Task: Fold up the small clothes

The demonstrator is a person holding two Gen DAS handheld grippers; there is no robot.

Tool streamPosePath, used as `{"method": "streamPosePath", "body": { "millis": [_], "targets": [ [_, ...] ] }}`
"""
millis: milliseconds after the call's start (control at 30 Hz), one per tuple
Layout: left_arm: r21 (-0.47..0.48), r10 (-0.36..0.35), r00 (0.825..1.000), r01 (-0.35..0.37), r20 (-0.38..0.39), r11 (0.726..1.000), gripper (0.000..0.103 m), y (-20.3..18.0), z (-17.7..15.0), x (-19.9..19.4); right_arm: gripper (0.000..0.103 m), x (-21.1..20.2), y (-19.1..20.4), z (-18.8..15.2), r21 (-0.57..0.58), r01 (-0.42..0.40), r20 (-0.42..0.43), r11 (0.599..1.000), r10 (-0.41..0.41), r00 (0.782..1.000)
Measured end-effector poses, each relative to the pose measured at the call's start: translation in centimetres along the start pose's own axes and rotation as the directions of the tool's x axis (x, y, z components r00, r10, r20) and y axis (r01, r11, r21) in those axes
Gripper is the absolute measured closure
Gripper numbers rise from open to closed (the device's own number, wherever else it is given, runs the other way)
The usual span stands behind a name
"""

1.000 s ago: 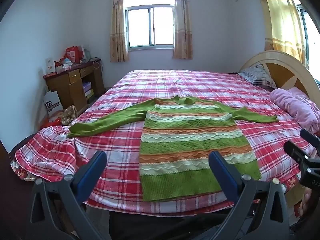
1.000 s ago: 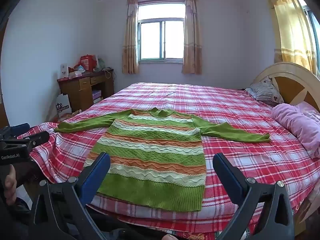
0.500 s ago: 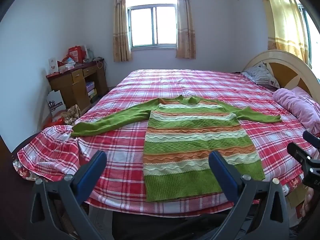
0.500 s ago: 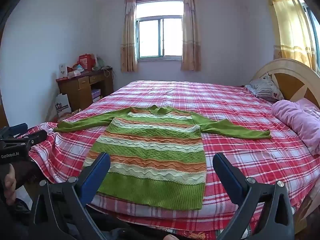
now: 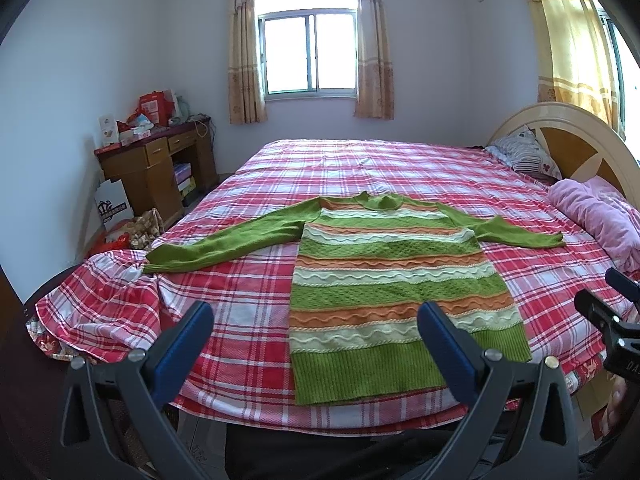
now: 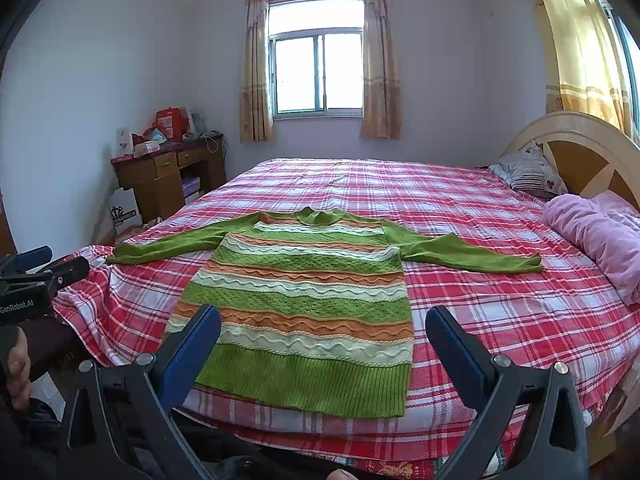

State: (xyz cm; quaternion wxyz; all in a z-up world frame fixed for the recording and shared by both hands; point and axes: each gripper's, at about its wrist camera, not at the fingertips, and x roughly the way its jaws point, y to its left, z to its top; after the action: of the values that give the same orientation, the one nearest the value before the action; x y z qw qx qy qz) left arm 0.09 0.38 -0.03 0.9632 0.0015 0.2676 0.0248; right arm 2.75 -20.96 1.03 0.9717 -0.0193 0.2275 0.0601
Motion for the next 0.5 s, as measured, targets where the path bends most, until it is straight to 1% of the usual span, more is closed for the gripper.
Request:
{"method": "streamPosePath", "body": {
  "millis": [500],
  "targets": [
    [-0.002,0.004,1.0,-0.004,-0.002,1.0,0.0,0.12,0.06,0.2,0.001,0.2,-0.11,-0.07,0.006,0.004,-0.007,1.0,-0.003,1.0]
  ]
}}
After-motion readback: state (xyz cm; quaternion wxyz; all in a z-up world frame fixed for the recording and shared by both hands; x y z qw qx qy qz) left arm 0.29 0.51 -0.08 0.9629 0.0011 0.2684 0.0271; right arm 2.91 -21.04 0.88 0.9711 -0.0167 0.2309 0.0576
